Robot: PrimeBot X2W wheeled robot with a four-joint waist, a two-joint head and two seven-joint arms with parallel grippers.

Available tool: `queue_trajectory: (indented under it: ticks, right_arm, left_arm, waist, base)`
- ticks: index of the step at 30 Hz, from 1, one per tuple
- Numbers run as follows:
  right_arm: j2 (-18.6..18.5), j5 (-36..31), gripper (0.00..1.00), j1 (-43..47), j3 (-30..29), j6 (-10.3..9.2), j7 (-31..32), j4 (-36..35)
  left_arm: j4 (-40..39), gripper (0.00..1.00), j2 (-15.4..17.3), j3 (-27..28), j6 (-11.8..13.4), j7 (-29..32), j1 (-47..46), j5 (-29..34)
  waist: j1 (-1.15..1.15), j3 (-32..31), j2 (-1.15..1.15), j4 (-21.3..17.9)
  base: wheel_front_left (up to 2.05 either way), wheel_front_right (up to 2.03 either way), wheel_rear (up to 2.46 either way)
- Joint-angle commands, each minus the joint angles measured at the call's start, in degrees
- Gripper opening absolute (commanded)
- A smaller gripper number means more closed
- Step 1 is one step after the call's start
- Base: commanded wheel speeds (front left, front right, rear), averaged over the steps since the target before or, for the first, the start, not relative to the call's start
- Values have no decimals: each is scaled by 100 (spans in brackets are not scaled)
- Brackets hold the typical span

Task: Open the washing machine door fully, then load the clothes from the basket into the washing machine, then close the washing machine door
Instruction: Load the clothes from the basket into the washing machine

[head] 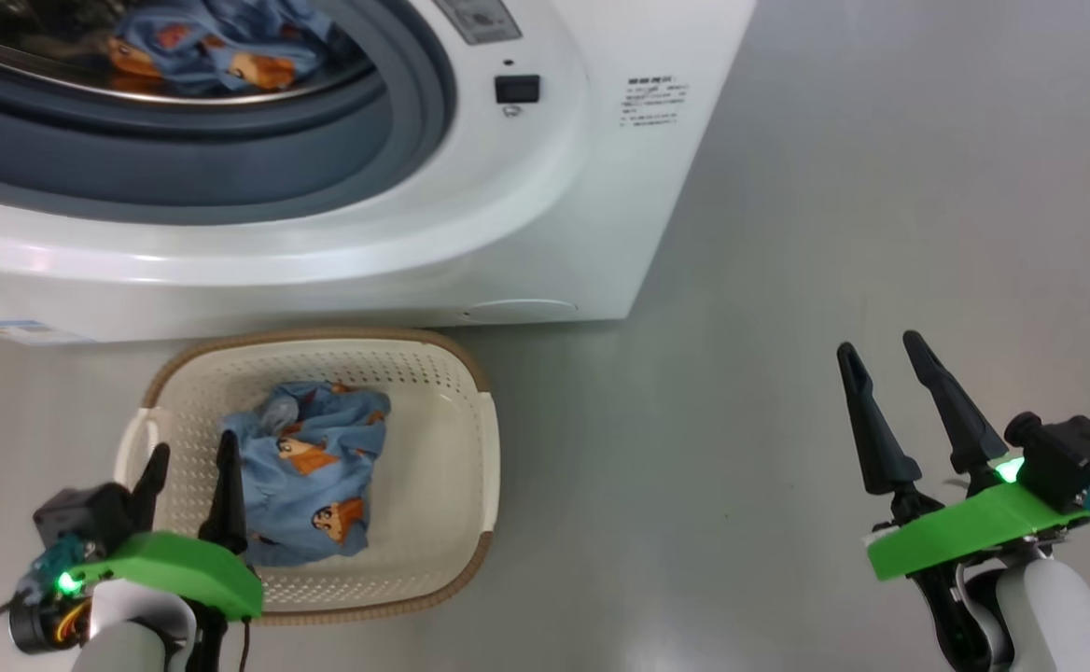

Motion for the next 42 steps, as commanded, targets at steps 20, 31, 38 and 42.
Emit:
queue_trajectory:
  ticks: [20,31,38,42]
  right_arm:
    - [226,-56,100,-478,146,8,-43,-228]
    - [237,-109,100,-734,208,8,-43,-338]
    - [254,-141,100,-779,189,8,-43,-371]
    - [264,-149,100,-788,208,8,-43,-400]
  left_arm:
    - [2650,100,677,-622,-14,-36,-1623,-44]
    - [3425,100,858,-1029,-14,-36,-2234,-149]
    - [3624,100,918,-1217,-14,-22,-2441,-280]
    - [3685,100,951,-1353,-14,39,-2546,-359]
  waist:
    - [0,1143,0,-613]
    - [0,1675,0,-737]
    - [0,1876,0,-798]
    - [0,1968,0,-838]
  base:
    - [0,0,0]
    - [0,0,0]
    - [0,0,0]
    - [0,0,0]
